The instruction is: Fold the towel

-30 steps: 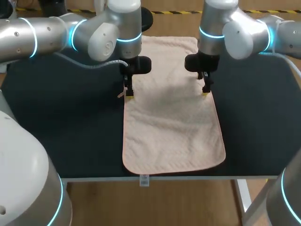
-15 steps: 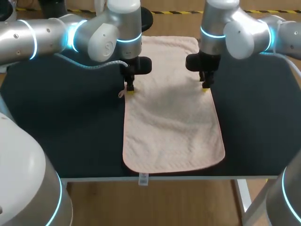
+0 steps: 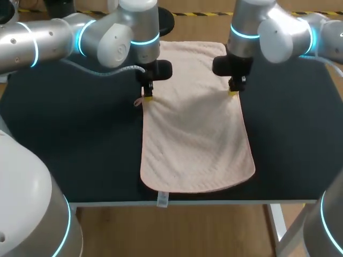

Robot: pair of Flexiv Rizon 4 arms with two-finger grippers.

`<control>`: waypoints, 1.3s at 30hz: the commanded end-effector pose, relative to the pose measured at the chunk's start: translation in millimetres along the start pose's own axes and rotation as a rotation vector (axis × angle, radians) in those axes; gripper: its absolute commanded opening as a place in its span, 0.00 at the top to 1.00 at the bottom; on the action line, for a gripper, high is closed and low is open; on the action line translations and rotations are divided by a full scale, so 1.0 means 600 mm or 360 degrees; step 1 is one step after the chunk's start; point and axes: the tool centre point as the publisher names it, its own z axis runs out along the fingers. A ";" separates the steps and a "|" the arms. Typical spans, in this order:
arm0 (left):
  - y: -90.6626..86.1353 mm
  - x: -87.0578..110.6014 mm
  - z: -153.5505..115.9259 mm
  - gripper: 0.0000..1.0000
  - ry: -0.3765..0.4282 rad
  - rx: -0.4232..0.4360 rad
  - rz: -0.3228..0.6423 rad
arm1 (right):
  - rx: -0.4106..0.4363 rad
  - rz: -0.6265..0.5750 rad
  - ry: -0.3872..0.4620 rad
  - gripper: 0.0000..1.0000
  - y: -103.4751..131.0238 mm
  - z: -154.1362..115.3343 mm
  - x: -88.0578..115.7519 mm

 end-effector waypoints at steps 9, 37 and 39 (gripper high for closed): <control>0.046 0.014 -0.242 1.00 -0.0274 -0.0005 -0.0136 | 0.0070 -0.0091 -0.0261 1.00 -0.003 -0.212 0.000; 0.065 -0.141 -0.652 1.00 -0.0979 0.0014 -0.0296 | -0.0201 -0.0153 -0.1040 1.00 0.030 -0.684 -0.095; 0.063 -0.146 -0.663 1.00 -0.1025 0.0005 -0.0292 | -0.0211 -0.0152 -0.1076 1.00 0.031 -0.690 -0.099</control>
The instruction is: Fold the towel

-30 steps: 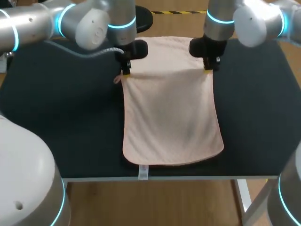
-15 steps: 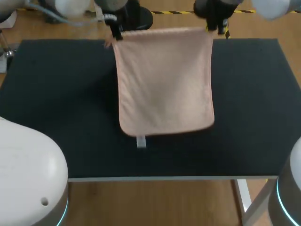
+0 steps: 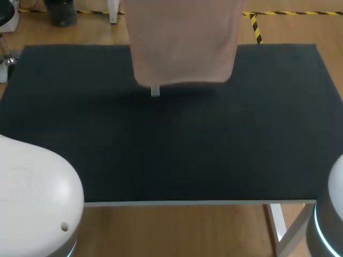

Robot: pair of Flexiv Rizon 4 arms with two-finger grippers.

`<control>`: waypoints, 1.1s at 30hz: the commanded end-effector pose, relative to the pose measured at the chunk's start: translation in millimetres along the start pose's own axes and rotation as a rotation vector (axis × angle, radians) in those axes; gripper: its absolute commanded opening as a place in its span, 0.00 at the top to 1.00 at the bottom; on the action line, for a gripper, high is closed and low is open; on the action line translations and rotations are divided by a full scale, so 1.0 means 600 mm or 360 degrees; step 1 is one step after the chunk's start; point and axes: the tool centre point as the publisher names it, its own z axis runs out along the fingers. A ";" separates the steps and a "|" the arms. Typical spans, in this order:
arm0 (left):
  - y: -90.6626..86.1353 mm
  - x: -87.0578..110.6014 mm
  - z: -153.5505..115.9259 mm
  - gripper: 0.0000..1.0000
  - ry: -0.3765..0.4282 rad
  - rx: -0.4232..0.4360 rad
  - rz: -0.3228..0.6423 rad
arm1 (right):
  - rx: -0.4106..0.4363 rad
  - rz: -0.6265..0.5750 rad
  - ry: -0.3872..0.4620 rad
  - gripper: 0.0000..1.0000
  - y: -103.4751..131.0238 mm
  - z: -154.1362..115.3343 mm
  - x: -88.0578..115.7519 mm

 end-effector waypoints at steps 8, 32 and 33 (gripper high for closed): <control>0.006 0.031 -0.007 1.00 0.0055 -0.0063 0.0054 | 0.0063 -0.0098 0.0040 1.00 0.004 -0.013 0.049; 0.078 0.276 -0.019 1.00 0.0602 -0.0202 -0.0036 | -0.0074 -0.0235 0.0685 1.00 0.030 0.017 0.274; 0.079 0.285 -0.016 1.00 0.0628 -0.0208 -0.0041 | -0.0077 -0.0239 0.0709 1.00 0.030 0.016 0.282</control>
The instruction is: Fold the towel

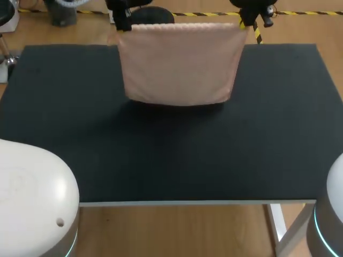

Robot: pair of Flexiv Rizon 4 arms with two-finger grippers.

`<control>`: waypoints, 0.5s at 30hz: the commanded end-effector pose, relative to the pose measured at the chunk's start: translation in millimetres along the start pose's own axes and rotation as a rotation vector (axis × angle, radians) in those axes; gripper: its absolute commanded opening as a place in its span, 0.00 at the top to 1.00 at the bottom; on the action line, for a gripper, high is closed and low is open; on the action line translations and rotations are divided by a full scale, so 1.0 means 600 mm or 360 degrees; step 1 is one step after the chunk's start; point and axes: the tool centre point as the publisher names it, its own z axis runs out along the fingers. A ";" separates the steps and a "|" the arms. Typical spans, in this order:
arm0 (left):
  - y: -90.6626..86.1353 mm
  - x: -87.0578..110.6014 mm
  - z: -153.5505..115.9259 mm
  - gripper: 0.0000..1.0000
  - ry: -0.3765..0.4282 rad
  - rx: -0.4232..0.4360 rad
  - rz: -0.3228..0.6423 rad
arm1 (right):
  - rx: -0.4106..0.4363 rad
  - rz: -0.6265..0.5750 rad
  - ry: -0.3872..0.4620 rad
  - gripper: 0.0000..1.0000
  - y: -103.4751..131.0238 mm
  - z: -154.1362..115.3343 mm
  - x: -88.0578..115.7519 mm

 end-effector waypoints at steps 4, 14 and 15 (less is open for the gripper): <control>0.007 0.044 0.027 1.00 0.0097 -0.0033 -0.0007 | -0.0016 -0.0040 0.0102 1.00 0.005 0.010 0.045; 0.014 0.123 0.068 1.00 0.0332 -0.0087 -0.0012 | -0.0046 -0.0100 0.0313 1.00 0.027 0.041 0.121; 0.017 0.130 0.069 1.00 0.0347 -0.0084 -0.0016 | -0.0046 -0.0107 0.0336 1.00 0.028 0.044 0.129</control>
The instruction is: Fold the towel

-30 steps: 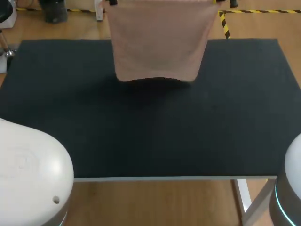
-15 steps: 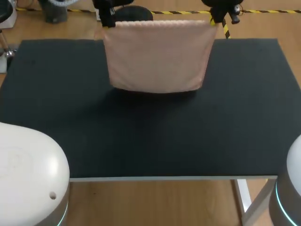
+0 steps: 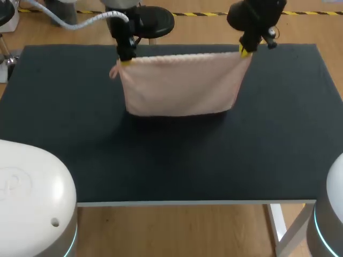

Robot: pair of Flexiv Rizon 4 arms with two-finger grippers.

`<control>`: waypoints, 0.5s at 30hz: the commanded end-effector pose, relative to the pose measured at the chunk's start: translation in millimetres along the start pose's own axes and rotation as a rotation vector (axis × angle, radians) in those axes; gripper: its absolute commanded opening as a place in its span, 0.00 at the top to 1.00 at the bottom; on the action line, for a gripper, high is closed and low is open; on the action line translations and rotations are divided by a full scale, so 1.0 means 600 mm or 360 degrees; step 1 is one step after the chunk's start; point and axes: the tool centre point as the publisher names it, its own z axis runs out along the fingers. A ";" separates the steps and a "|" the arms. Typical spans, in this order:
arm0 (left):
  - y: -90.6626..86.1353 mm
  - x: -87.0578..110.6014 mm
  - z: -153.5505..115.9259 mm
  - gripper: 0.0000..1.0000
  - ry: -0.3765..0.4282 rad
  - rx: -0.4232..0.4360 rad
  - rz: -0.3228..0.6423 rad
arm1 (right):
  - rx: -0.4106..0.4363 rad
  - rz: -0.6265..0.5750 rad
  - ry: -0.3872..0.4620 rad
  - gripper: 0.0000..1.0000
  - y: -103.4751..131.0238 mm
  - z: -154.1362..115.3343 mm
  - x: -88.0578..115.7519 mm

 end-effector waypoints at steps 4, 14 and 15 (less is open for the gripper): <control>0.005 0.032 0.027 1.00 0.0085 -0.0036 -0.0014 | -0.0023 -0.0026 0.0108 1.00 0.009 0.025 0.036; 0.001 0.067 0.097 1.00 0.0248 -0.0104 -0.0064 | -0.0072 0.0041 0.0284 1.00 0.013 0.096 0.077; 0.000 0.066 0.106 1.00 0.0255 -0.0112 -0.0074 | -0.0071 0.0055 0.0291 1.00 0.013 0.105 0.078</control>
